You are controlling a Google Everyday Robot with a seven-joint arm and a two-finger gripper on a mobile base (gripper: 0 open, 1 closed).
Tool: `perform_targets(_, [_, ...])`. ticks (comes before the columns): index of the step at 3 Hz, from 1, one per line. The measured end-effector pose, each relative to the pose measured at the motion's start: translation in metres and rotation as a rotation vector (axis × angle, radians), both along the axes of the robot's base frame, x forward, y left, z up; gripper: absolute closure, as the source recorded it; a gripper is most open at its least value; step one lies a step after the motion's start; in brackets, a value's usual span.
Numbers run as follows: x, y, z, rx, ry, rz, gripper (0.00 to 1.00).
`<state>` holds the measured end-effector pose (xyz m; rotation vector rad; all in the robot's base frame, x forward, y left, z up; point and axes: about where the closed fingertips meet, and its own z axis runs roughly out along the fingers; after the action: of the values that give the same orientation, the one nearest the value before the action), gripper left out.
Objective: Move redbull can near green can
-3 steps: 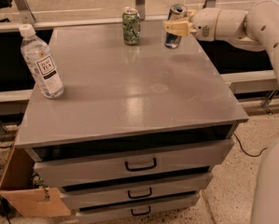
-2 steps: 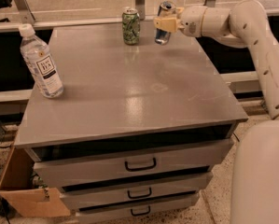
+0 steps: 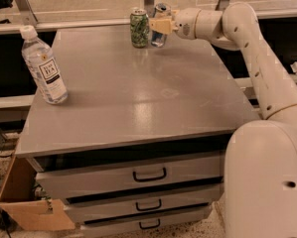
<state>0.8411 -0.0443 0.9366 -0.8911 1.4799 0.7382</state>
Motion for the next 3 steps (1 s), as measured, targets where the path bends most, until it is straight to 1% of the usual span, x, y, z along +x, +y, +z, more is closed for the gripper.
perform_targets(1, [0.010, 0.015, -0.006, 0.029, 0.027, -0.004, 0.84])
perform_targets(2, [0.017, 0.025, -0.010, 0.050, 0.039, -0.012, 0.61])
perform_targets(3, [0.023, 0.030, -0.014, 0.052, 0.047, -0.023, 0.36])
